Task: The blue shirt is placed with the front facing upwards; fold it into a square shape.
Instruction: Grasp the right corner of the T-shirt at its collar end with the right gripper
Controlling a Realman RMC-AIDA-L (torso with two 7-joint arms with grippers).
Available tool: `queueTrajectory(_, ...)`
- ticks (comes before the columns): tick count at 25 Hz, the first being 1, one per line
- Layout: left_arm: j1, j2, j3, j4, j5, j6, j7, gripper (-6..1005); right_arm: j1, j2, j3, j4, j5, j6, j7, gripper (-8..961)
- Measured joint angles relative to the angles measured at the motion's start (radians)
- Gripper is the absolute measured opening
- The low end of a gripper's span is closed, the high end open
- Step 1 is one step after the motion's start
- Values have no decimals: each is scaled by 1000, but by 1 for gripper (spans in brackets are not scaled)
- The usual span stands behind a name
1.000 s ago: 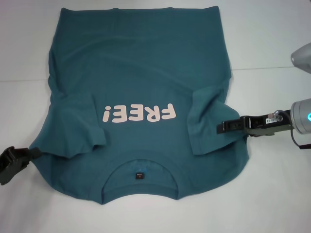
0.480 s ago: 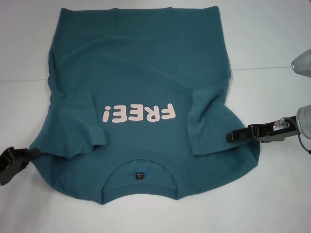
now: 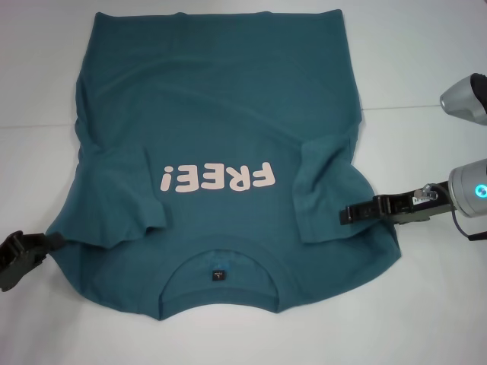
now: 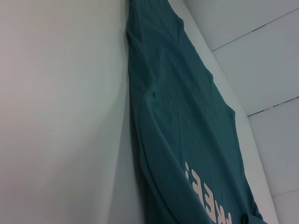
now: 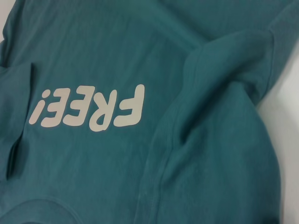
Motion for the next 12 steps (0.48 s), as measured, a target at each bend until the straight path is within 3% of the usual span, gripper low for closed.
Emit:
queueTrajectory(8,2,0,-1,0,0,3,0,26,-10,-16,3,-11,-6,-25,29,845)
queueTrajectory(12,3,0,-2,0,0,3,0,26,-10,-16,0,-12,-8,-26,29,654)
